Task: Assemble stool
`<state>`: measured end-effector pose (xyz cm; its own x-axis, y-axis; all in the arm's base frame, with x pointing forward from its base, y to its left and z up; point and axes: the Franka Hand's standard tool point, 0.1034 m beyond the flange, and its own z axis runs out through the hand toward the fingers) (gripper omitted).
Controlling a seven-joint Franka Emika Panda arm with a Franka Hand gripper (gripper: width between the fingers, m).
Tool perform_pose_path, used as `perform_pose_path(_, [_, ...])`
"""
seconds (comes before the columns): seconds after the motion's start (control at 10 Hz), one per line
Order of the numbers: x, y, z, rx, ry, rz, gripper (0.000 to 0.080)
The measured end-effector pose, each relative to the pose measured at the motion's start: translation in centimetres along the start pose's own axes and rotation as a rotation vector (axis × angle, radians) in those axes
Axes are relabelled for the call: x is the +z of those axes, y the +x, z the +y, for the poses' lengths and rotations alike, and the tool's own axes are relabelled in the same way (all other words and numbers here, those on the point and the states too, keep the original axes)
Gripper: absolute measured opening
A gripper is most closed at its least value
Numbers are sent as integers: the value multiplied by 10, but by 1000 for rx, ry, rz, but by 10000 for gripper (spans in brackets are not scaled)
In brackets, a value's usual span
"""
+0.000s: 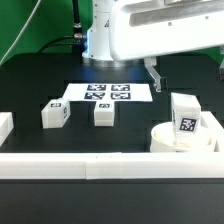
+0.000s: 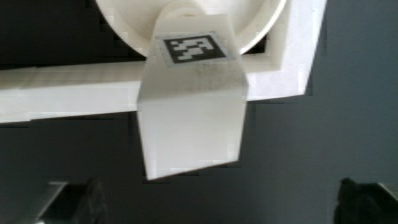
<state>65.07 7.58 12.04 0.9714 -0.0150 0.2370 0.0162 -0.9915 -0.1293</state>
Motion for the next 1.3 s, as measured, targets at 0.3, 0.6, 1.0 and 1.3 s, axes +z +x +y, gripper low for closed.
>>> perform_pose_path(0.3, [3, -5, 5, -23, 27, -222, 649])
perform_pose_path(0.6, [4, -7, 1, -22, 47, -342, 649])
perform_pose_path(1.0, [6, -4, -2, -413, 38, -334, 649])
perform_pose_path(1.3, [8, -5, 1, -601, 66, -336, 649])
